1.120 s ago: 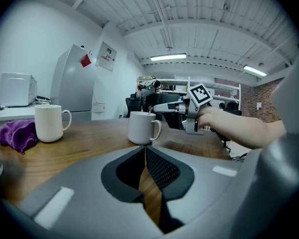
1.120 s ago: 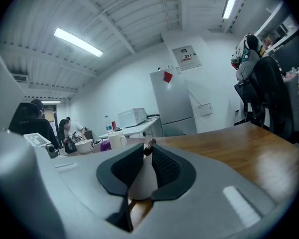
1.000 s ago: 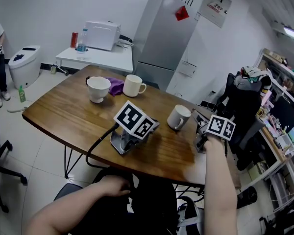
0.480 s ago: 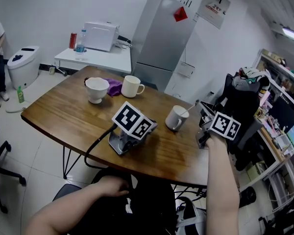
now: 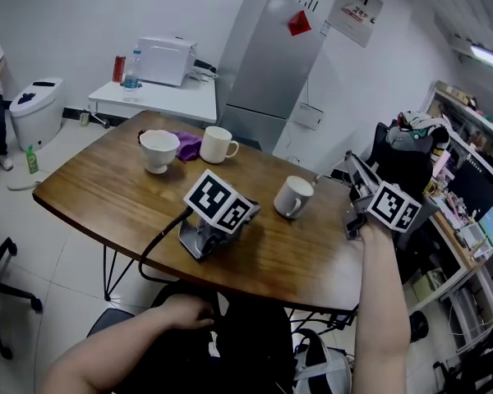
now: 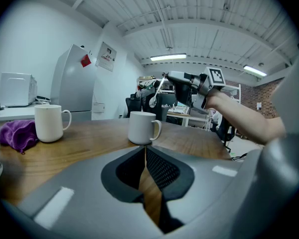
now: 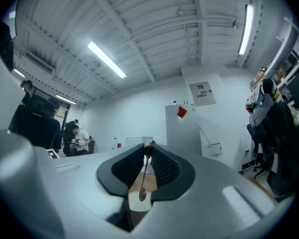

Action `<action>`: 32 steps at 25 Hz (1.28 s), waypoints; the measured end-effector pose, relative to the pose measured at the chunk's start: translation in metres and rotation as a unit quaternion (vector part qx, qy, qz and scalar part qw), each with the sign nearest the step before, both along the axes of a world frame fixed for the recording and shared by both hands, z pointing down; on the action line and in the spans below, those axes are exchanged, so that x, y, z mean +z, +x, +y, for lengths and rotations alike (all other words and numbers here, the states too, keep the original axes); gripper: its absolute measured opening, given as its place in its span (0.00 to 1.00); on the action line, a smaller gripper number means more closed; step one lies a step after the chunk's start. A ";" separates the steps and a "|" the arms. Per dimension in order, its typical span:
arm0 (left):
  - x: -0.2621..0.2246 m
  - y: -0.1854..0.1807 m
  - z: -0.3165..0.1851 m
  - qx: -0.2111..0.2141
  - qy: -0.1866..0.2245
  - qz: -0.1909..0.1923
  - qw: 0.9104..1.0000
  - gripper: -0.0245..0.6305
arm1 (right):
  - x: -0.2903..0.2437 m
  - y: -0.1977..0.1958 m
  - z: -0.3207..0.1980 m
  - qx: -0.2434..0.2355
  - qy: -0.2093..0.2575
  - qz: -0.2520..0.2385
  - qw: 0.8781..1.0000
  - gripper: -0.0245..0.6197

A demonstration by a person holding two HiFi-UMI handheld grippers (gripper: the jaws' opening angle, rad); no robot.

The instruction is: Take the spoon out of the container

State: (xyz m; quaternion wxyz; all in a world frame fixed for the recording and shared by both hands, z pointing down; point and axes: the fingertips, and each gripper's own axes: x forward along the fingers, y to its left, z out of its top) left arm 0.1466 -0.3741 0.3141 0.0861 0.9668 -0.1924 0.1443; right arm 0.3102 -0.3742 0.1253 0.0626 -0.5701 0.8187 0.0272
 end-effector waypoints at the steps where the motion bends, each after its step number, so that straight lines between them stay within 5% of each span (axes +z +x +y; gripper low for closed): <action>1: 0.000 0.000 0.000 0.000 0.000 0.000 1.000 0.05 | -0.001 0.002 0.002 0.003 0.002 0.008 1.000 0.11; 6: 0.000 0.000 0.001 0.000 0.000 0.000 1.000 0.05 | 0.002 0.014 0.011 0.014 -0.001 0.034 0.999 0.11; 15: 0.000 0.000 0.001 0.000 0.000 0.000 1.000 0.05 | 0.047 0.023 0.013 0.037 -0.042 0.170 0.984 0.11; 22: -0.002 0.000 0.001 0.000 0.000 0.000 1.000 0.05 | 0.086 0.023 0.016 0.042 -0.082 0.319 0.943 0.11; 32: -0.002 0.000 0.000 0.000 0.000 0.000 1.000 0.05 | 0.136 0.030 0.017 0.035 -0.142 0.439 0.887 0.11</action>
